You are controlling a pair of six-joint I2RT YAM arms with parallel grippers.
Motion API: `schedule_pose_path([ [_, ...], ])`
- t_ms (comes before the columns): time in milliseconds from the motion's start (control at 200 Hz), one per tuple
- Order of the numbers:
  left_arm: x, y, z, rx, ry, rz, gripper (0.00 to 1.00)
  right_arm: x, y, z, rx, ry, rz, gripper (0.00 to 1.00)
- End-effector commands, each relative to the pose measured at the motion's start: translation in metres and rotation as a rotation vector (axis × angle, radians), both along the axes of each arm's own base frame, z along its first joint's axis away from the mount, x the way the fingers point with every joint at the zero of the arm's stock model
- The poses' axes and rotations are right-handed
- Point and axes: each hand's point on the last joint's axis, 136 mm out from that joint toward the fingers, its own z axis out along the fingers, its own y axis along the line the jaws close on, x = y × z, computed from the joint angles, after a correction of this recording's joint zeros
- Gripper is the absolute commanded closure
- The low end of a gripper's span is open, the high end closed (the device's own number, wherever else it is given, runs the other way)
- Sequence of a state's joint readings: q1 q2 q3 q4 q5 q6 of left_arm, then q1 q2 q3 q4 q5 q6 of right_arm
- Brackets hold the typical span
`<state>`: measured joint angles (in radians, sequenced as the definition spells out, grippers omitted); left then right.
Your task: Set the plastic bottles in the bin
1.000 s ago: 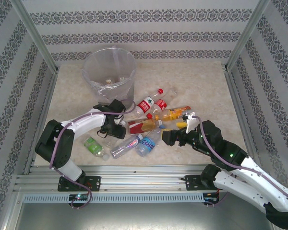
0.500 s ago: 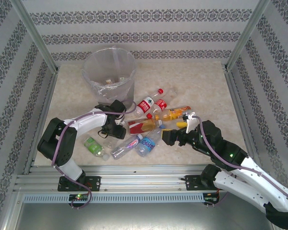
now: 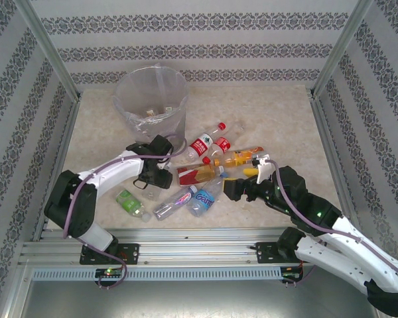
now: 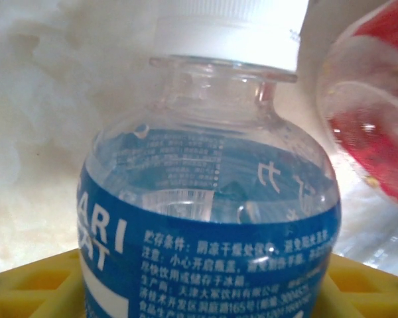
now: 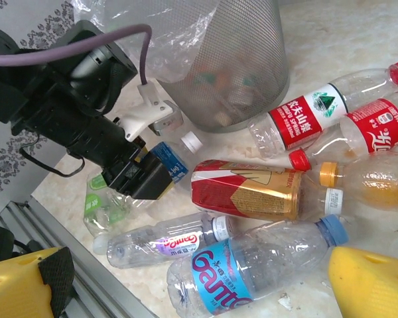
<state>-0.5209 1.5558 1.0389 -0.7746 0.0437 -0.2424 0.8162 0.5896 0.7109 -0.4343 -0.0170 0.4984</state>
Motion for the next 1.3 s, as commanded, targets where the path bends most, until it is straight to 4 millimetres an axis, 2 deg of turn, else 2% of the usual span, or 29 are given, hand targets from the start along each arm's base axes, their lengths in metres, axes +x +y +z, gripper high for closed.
schedule_pose_path([
  [0, -0.004, -0.003, 0.025, 0.009, -0.038, -0.046, 0.38, -0.002, 0.009, 0.015, 0.030, -0.039, 0.042, 0.02],
  [190, -0.016, -0.021, 0.054, -0.060, -0.068, -0.138, 0.38, 0.001, 0.014, 0.033, 0.044, -0.080, 0.061, 0.02],
  [590, -0.049, -0.070, 0.122, -0.391, -0.131, -0.344, 0.38, 0.012, 0.030, 0.096, 0.091, -0.177, 0.084, 0.03],
  [784, -0.049, -0.084, 0.160, -0.519, -0.241, -0.393, 0.38, 0.019, 0.047, 0.107, 0.057, -0.192, 0.135, 0.03],
  [1054, -0.028, -0.094, 0.223, -0.583, -0.356, -0.340, 0.41, 0.027, 0.064, 0.112, 0.047, -0.197, 0.167, 0.03],
  [1194, 0.000, -0.091, 0.248, -0.541, -0.439, -0.292, 0.41, 0.030, 0.066, 0.120, 0.039, -0.239, 0.176, 0.03],
  [1299, 0.030, -0.085, 0.264, -0.533, -0.487, -0.227, 0.41, 0.035, 0.067, 0.130, 0.020, -0.280, 0.173, 0.03],
])
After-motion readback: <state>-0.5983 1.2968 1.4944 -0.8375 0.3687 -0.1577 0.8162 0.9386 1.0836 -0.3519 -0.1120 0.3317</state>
